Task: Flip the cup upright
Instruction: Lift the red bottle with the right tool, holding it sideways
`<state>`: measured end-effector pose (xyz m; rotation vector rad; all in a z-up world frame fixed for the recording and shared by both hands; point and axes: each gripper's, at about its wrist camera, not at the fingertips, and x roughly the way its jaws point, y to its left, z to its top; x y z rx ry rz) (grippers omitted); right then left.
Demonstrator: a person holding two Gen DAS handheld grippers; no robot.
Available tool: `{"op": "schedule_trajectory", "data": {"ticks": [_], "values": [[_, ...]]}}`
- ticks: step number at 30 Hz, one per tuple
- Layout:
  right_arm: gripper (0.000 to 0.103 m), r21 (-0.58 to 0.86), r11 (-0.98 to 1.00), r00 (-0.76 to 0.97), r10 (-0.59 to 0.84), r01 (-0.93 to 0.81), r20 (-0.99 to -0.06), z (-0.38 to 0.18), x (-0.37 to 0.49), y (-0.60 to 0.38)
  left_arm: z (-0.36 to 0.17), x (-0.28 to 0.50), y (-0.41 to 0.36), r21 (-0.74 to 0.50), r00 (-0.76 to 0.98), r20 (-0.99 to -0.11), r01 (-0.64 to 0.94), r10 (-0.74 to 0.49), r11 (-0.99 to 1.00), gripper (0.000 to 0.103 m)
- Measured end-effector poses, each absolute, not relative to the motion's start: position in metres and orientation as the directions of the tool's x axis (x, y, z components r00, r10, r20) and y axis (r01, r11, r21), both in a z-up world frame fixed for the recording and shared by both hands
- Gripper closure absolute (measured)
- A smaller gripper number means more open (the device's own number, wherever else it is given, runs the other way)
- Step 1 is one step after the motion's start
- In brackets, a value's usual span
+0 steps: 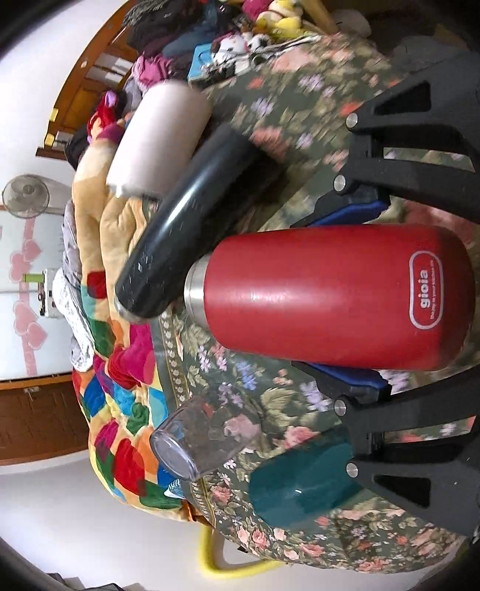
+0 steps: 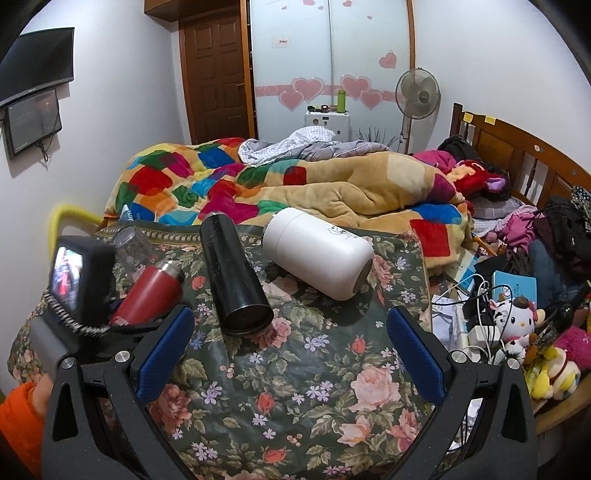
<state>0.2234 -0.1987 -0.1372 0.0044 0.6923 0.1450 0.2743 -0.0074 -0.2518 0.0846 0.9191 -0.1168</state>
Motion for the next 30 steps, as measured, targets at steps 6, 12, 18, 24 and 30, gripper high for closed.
{"op": "schedule_trajectory", "data": {"ticks": [6,12,18,24,30], "values": [[0.000,0.054,0.990,0.762,0.135,-0.131,-0.633,-0.134,0.210,-0.203,-0.256,0.244,-0.034,0.009,0.560,-0.822,0.198,-0.105,0.980,0.041],[0.000,0.053,0.990,0.759,0.134,-0.131,-0.637,-0.133,0.197,-0.210,-0.273,0.232,-0.067,-0.013,0.514,-0.847,0.237,-0.136,0.971,0.041],[0.000,0.057,0.990,0.751,0.138,-0.132,-0.646,-0.135,0.189,-0.214,-0.281,0.233,-0.085,-0.008,0.510,-0.851,0.233,-0.129,0.972,0.041],[0.000,0.056,0.989,0.747,0.138,-0.135,-0.651,-0.136,0.186,-0.214,-0.284,0.236,-0.087,-0.005,0.505,-0.854,0.230,-0.124,0.973,0.041],[0.000,0.071,0.989,0.738,0.147,-0.134,-0.659,-0.135,0.185,-0.214,-0.266,0.225,-0.084,0.001,0.522,-0.842,0.254,-0.136,0.967,0.032]]}}
